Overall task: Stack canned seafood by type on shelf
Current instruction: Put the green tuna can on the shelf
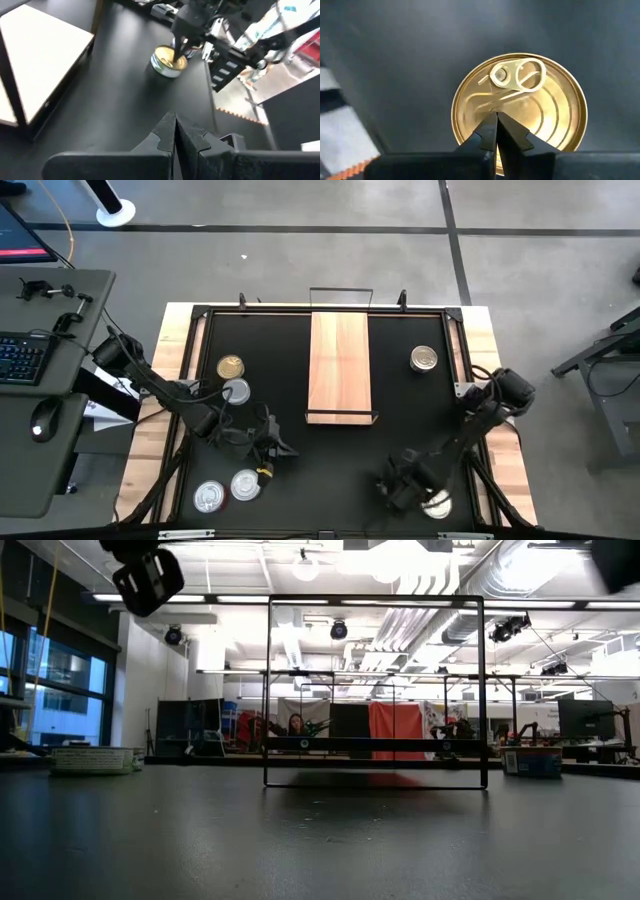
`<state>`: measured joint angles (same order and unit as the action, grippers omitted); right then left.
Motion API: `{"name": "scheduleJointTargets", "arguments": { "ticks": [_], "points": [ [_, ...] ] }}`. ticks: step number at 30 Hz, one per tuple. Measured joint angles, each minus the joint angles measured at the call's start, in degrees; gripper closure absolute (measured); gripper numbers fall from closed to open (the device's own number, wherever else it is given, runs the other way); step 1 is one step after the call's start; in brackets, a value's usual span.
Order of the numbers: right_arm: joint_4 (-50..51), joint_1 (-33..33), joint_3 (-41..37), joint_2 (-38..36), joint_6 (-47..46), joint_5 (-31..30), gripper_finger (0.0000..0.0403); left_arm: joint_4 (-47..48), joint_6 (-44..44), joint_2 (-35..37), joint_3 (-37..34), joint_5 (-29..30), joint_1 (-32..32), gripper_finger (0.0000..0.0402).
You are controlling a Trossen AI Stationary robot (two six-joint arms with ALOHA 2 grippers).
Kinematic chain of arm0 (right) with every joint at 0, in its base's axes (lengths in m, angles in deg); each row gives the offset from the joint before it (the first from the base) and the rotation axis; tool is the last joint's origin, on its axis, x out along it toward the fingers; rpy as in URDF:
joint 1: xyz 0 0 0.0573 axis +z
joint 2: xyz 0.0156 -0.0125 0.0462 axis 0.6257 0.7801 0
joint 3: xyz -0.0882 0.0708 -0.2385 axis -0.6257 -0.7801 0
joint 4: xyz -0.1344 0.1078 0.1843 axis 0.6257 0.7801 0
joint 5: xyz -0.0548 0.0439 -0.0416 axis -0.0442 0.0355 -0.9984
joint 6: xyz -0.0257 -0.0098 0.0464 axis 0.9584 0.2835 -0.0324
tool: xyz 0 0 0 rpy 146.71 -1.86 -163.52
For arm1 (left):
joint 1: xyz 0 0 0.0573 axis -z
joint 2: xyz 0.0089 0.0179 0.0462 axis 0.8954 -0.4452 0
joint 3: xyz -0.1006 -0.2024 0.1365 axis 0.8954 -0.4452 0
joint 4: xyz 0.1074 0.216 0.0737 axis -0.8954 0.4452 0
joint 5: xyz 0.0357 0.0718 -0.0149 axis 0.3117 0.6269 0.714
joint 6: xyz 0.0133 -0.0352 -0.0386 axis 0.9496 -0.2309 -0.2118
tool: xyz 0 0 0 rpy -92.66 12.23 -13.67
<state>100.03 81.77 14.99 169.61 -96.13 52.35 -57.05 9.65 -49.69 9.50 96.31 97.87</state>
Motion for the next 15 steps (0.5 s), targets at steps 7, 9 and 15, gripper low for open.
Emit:
{"name": "scheduleJointTargets", "arguments": {
  "ticks": [7,9,15],
  "points": [
    [-13.8,-8.3,0.3,3.8,12.4,-2.3,0.0403,0.1,2.1,-1.2,0.0,3.8,-0.5,0.0401],
    [-19.6,-10.6,0.3,5.5,16.0,-3.1,0.0403,-0.7,2.1,-2.8,0.0,3.9,-1.1,0.0402],
    [-29.1,-15.4,-0.2,4.9,23.1,-2.7,0.0403,-5.3,2.1,-9.2,0.0,1.4,-2.2,0.0401]
  ]
}}
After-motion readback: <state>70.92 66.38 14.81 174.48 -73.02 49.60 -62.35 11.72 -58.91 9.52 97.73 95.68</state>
